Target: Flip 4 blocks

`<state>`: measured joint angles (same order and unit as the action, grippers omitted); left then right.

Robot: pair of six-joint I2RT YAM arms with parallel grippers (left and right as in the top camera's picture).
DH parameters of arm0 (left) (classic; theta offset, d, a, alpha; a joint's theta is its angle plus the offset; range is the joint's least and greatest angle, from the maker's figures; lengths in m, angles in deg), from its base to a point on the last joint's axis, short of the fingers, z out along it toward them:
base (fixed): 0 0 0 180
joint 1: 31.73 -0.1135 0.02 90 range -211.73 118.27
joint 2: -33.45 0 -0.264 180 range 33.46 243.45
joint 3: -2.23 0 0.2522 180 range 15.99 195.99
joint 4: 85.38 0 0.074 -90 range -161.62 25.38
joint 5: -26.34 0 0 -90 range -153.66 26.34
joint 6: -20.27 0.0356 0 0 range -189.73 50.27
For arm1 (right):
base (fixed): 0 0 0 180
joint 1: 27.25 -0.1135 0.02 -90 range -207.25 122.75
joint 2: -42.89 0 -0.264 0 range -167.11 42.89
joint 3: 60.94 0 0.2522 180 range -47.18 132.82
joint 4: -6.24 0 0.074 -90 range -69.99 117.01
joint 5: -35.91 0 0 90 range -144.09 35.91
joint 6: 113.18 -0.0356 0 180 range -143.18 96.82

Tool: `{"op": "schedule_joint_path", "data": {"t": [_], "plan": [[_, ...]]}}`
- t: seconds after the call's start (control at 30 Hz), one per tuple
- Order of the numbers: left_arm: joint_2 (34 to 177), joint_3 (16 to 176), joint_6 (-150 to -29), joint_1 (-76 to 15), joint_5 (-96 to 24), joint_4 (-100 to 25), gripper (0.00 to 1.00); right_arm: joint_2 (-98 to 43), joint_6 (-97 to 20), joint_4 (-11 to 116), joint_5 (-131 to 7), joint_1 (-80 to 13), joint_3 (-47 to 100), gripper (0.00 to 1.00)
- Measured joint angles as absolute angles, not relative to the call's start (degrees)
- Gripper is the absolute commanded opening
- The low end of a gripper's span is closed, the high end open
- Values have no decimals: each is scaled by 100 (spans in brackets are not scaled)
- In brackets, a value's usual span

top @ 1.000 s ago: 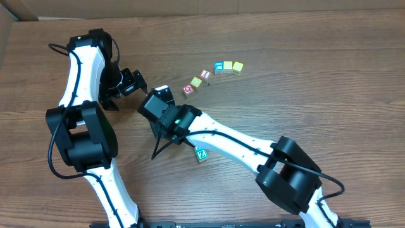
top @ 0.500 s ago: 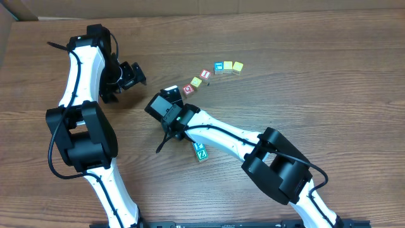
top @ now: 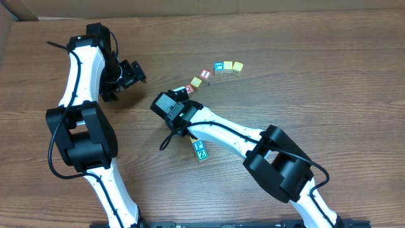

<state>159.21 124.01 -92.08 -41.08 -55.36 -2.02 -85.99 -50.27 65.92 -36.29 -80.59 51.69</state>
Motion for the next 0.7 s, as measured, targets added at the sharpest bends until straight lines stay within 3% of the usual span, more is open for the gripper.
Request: {"op": "schedule_joint_path", "data": {"t": [0.7], "plan": [[15921,12401,-9208,-4108,-5536,-202,100,-8599,-5012,6672,-3679,-8059,5169,4]]}}
